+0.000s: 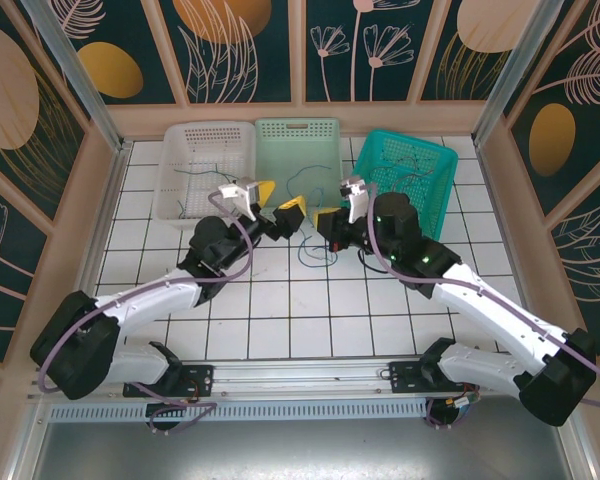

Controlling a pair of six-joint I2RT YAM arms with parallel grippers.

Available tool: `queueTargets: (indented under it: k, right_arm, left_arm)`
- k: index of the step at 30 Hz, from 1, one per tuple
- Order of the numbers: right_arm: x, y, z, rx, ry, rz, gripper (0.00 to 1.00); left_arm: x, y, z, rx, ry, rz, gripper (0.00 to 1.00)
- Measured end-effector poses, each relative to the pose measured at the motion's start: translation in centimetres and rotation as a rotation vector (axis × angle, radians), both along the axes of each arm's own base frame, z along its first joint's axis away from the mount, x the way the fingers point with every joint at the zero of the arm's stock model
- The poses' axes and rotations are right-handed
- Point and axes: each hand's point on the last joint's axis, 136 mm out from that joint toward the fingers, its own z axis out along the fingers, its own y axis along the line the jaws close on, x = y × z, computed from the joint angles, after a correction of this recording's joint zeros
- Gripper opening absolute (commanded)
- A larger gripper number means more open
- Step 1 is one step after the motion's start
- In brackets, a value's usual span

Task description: Untangle the cables

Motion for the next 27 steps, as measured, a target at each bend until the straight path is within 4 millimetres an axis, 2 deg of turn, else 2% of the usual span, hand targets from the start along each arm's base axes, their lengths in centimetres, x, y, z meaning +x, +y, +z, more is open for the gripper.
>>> queueTargets:
  k: [3, 7, 10, 15, 20, 27]
  right_arm:
    - [-0.2, 0.0, -0.3, -0.001, 0.005, 0.008, 0.0]
    - [-0.5, -0.2, 0.1, 0.008, -0.003, 0.013, 0.0]
    - [-0.6, -0.4, 0.3, 0.013, -0.009, 0.009, 0.0]
    - [-0.5, -0.6, 0.3, 0.009, -0.014, 0.01, 0.0]
    - [-1.0, -0.8, 1.2, 0.023, -0.04, 0.021, 0.0]
    - [-1.5, -1.0, 2.1, 0.046, -0.058, 0.035, 0.0]
  left_arm:
    - [-0.2, -0.9, -0.8, 0.009, 0.021, -0.057, 0.88]
    - [-0.4, -2.6, -1.4, 0.028, 0.035, -0.147, 0.73]
    - [-0.5, -3.6, -1.5, 0.034, 0.038, -0.201, 0.71]
    - [-0.4, -4.3, -2.2, 0.045, 0.05, -0.236, 0.58]
    - [-0.4, -4.6, -3.0, 0.062, 0.064, -0.251, 0.53]
    - [-0.6, -4.7, -3.0, 0.07, 0.053, -0.263, 0.33]
